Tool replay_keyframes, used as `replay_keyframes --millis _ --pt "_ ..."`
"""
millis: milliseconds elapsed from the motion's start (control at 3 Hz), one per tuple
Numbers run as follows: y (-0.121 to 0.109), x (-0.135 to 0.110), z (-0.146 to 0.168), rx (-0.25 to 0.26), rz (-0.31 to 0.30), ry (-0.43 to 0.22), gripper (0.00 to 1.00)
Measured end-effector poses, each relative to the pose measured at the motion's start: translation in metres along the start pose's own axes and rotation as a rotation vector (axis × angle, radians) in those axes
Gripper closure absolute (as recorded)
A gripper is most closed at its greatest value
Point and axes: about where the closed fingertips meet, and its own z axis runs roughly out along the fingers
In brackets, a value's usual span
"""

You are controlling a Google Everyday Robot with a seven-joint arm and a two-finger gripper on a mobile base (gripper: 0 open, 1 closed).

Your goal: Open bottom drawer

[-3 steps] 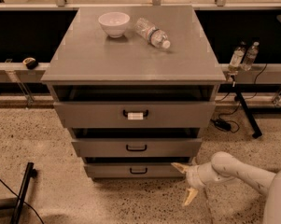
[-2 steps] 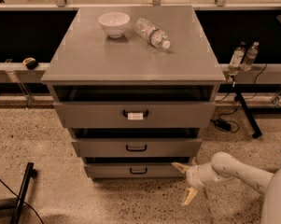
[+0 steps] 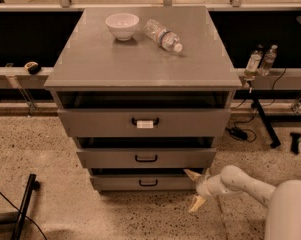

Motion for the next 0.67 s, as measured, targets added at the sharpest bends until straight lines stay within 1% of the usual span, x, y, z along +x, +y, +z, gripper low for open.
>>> replay_keyframes --millis 333,667 --pt "-0.018 0.018 0.026 0.028 0.0 0.024 0.0" --pt "-0.028 0.046 0.048 0.036 0.03 0.047 0.0"
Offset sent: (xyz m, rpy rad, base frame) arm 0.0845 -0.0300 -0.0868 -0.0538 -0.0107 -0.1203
